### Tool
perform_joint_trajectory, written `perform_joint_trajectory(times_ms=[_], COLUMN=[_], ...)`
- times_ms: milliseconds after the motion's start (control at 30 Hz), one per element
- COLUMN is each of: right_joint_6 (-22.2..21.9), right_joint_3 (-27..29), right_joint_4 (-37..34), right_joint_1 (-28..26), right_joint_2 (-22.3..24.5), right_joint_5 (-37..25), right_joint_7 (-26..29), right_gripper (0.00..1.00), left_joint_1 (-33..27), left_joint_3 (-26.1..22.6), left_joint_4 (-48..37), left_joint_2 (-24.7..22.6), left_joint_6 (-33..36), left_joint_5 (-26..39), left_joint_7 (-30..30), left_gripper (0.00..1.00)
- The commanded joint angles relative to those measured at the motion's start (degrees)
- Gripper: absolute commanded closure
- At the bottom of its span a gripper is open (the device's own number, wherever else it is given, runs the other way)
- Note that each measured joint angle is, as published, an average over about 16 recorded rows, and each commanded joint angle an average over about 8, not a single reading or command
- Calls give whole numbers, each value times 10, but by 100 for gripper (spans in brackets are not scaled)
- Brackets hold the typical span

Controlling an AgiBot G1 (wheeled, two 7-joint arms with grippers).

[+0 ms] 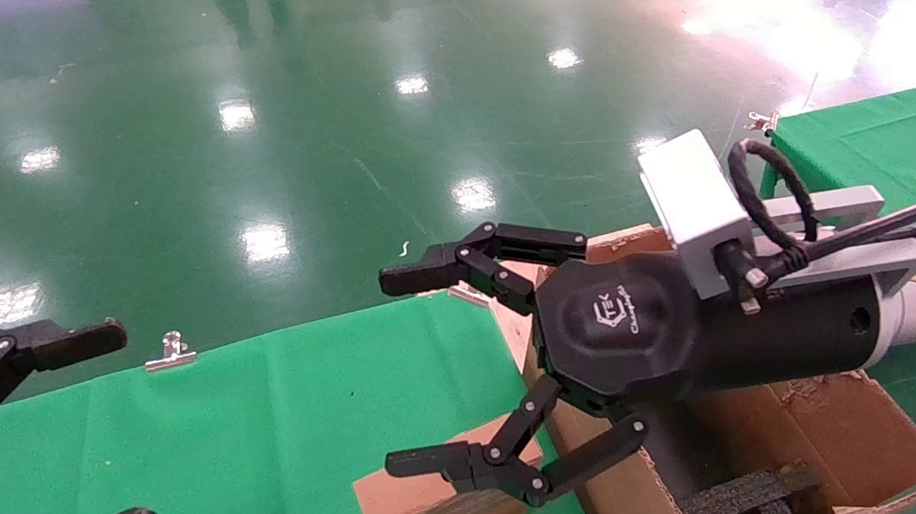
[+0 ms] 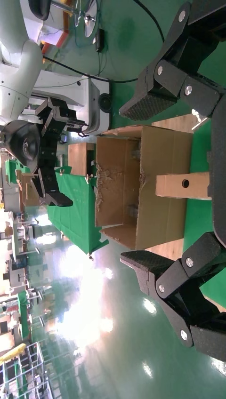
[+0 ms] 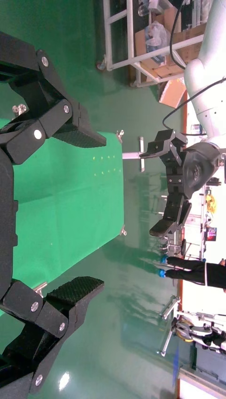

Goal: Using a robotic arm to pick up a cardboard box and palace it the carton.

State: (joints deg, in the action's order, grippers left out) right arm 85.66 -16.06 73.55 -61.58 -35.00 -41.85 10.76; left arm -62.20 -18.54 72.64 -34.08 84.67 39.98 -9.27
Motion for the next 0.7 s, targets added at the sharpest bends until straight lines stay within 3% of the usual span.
perform_joint_trajectory(times_ms=[33,400,433,667,700], right_joint_6=[0,0,0,0,0], right_joint_3=[0,0,0,0,0], right_joint_4=[0,0,0,0,0], right_joint_1=[0,0,0,0,0], right_joint_2=[0,0,0,0,0], right_joint_5=[0,0,0,0,0], right_joint_7=[0,0,0,0,0], right_gripper=[0,0,0,0,0], left_joint_1=[0,0,0,0,0], left_joint_3=[0,0,0,0,0], left_joint_4=[0,0,0,0,0], left_joint_2=[0,0,0,0,0], left_joint_6=[0,0,0,0,0], left_joint_5=[0,0,0,0,0], left_joint_7=[0,0,0,0,0], left_gripper=[0,0,7,94,100])
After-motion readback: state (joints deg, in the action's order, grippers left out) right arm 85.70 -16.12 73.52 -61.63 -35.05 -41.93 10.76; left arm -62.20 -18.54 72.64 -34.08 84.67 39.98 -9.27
